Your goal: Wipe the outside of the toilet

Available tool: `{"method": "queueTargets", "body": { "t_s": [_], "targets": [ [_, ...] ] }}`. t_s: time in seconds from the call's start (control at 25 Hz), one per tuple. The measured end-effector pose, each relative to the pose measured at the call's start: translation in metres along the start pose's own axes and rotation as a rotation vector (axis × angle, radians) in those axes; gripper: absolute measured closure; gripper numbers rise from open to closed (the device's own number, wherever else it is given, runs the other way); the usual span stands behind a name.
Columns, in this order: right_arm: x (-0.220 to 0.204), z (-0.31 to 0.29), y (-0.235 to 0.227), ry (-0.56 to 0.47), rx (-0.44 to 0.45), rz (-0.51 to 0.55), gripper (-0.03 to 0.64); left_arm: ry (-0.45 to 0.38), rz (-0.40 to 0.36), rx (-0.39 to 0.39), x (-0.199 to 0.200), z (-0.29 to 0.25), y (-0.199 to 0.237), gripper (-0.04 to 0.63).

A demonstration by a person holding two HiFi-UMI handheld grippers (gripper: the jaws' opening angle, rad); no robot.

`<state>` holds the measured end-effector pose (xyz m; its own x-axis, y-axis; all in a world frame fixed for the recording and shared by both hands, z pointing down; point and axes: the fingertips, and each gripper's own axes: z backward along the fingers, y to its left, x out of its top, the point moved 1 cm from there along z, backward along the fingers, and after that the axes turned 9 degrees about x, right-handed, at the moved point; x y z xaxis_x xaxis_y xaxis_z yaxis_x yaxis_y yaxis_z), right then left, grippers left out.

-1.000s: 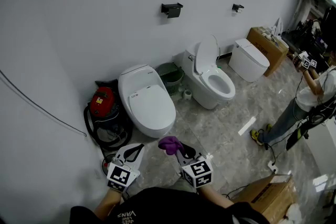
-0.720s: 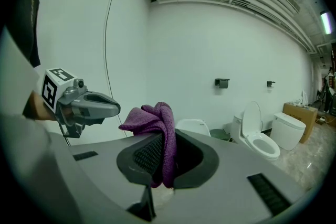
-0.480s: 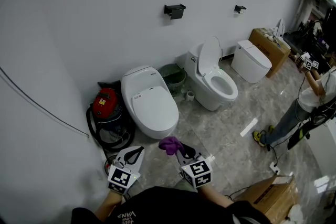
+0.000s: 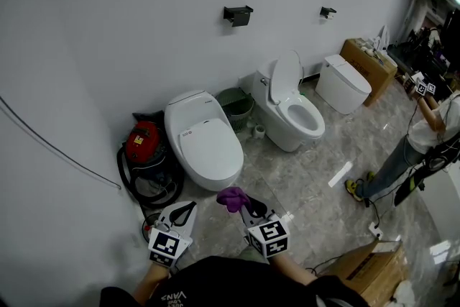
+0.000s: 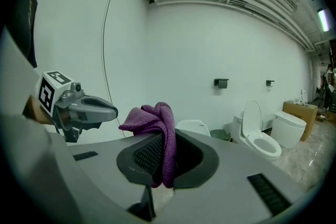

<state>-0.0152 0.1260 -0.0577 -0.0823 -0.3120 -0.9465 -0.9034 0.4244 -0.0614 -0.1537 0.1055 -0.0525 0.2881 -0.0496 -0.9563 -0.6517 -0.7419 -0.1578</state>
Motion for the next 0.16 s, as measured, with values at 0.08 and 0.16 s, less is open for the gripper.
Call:
{"method": "queueTargets", "body": {
  "t_s": [0.08, 0.16],
  "targets": [
    [0.0000, 0.0015, -0.0008, -0.006, -0.003, -0.003, 0.577, -0.001, -0.006, 0.002, 0.0003, -0.0006, -0.0015, 0.589],
    [0.0011, 0.0032, -0.0022, -0.012, -0.006, -0.004, 0.577, -0.003, -0.015, 0.003, 0.0016, -0.0016, -0.0032, 0.589]
  ]
}}
